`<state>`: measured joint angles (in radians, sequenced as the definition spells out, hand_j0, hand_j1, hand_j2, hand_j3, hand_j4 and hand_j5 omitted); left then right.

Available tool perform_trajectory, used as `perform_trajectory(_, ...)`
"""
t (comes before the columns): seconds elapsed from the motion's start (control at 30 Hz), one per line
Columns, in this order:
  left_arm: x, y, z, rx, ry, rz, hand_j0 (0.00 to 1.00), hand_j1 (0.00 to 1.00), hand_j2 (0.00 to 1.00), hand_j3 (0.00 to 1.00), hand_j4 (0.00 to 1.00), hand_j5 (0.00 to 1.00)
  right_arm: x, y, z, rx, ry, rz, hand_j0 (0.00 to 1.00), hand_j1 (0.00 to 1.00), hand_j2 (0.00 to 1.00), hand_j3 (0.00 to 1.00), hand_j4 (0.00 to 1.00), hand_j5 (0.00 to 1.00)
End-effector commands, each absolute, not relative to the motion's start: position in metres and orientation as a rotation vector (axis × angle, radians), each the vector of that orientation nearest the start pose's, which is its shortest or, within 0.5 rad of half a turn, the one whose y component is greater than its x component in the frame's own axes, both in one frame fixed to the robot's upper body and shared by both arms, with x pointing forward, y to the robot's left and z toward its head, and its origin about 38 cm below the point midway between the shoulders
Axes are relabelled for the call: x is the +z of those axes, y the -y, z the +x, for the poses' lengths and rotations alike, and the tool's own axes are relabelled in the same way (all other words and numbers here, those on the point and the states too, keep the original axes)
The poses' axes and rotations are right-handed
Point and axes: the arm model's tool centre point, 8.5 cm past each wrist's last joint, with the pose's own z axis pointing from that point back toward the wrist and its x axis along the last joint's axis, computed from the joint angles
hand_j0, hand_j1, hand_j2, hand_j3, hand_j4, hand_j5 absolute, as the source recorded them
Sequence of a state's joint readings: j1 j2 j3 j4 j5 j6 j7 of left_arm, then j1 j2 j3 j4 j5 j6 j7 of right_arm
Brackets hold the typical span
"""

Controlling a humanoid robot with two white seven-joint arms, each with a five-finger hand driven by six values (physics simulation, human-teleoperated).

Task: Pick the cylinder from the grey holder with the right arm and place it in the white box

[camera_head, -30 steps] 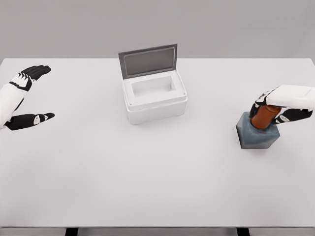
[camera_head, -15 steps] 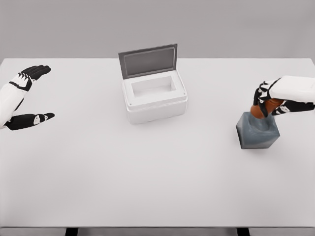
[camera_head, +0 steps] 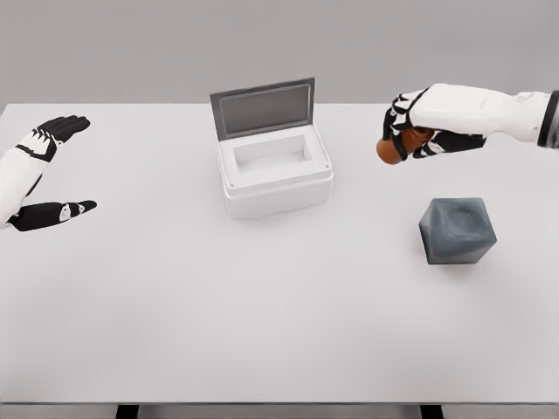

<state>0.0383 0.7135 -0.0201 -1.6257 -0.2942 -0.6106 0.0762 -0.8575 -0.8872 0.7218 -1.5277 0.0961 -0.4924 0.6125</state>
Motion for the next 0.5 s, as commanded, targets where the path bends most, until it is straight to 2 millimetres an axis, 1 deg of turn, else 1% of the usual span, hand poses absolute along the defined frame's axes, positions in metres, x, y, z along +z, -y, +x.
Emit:
perform_trajectory(0.0,0.191,-0.377,0.338,-1.127,1.990,0.591,1.00,1.00,1.00,1.00,1.00,1.00,0.294,0.272,0.451,2.010,1.553,-0.294,0.25,0.25,0.25,0.25,0.25,0.25)
perform_trajectory(0.03,0.190,-0.377,0.338,-1.125,1.990,0.591,1.00,1.00,1.00,1.00,1.00,1.00,0.293,0.271,0.452,2.006,1.554,-0.291,0.25,0.25,0.25,0.25,0.25,0.25)
perform_trajectory(0.07,0.191,-0.377,0.338,-1.127,1.990,0.591,1.00,1.00,1.00,1.00,1.00,1.00,0.292,0.265,0.455,2.002,1.569,-0.282,0.25,0.25,0.25,0.25,0.25,0.25)
perform_trajectory(0.13,0.190,-0.378,0.338,-1.126,1.988,0.592,1.00,1.00,1.00,1.00,1.00,1.00,0.290,0.248,0.465,1.995,1.597,-0.270,0.25,0.25,0.25,0.25,0.25,0.25)
perform_trajectory(0.27,0.190,-0.378,0.338,-1.126,1.988,0.592,1.00,1.00,1.00,1.00,1.00,1.00,0.292,0.219,0.475,1.989,1.650,-0.241,0.25,0.25,0.25,0.25,0.25,0.25)
perform_trajectory(0.33,0.191,-0.378,0.338,-1.126,1.990,0.593,1.00,1.00,1.00,1.00,1.00,1.00,0.285,0.207,0.482,1.983,1.655,-0.223,0.25,0.25,0.25,0.25,0.25,0.25)
perform_trajectory(0.4,0.191,-0.378,0.338,-1.126,1.990,0.593,1.00,1.00,1.00,1.00,1.00,1.00,0.281,0.199,0.485,1.978,1.659,-0.206,0.25,0.25,0.25,0.25,0.25,0.25)
perform_trajectory(0.47,0.191,-0.378,0.338,-1.126,1.990,0.593,1.00,1.00,1.00,1.00,1.00,1.00,0.282,0.195,0.489,1.981,1.656,-0.206,0.25,0.25,0.25,0.25,0.25,0.25)
